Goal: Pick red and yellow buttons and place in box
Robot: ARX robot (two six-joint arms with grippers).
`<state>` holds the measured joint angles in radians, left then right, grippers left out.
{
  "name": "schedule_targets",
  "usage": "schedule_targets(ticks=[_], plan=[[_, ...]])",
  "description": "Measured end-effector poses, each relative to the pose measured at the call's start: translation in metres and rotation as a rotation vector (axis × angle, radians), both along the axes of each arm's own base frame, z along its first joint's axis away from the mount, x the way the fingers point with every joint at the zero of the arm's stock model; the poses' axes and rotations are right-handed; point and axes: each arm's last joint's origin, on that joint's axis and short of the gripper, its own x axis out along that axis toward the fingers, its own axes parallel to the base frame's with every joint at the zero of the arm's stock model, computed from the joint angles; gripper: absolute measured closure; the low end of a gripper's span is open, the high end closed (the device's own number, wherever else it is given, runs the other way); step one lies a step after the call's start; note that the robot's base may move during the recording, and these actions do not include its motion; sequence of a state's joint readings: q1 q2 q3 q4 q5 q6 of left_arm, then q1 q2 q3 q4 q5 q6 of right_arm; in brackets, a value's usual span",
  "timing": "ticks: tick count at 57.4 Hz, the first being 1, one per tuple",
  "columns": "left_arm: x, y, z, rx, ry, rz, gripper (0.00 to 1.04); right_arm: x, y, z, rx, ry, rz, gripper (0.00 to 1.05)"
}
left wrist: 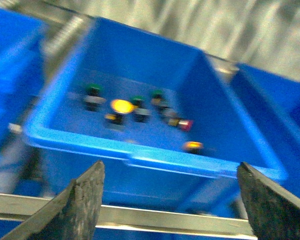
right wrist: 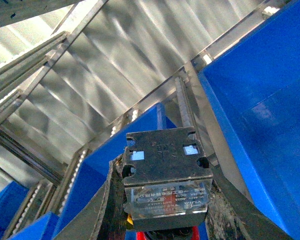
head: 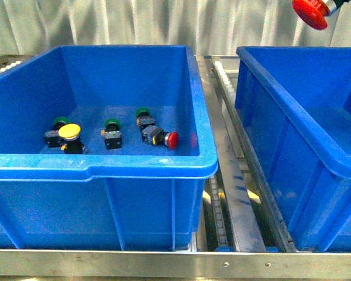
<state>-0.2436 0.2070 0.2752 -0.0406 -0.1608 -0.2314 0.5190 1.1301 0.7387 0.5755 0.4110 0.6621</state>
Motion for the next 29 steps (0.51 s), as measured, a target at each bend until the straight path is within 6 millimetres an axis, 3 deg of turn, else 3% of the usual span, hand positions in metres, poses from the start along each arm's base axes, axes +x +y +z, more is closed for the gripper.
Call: schedule_targets(ticks=[4, 8, 18, 29], plan=[[0.002, 0.006, -0.017, 0.117, 0.022, 0.078, 0.45, -0.003, 0.000, -0.001, -0.016, 0.003, 0.001, 0.72], [0.002, 0.011, -0.028, 0.181, 0.028, 0.037, 0.60, -0.004, -0.001, -0.004, -0.044, 0.016, 0.001, 0.72], [0.001, 0.019, -0.041, 0.219, 0.023, 0.078, 1.00, -0.005, -0.008, -0.011, -0.103, 0.019, 0.022, 0.72], [0.001, 0.019, -0.049, 0.223, 0.022, 0.081, 1.02, 0.011, -0.024, -0.019, -0.255, 0.039, 0.154, 0.72]])
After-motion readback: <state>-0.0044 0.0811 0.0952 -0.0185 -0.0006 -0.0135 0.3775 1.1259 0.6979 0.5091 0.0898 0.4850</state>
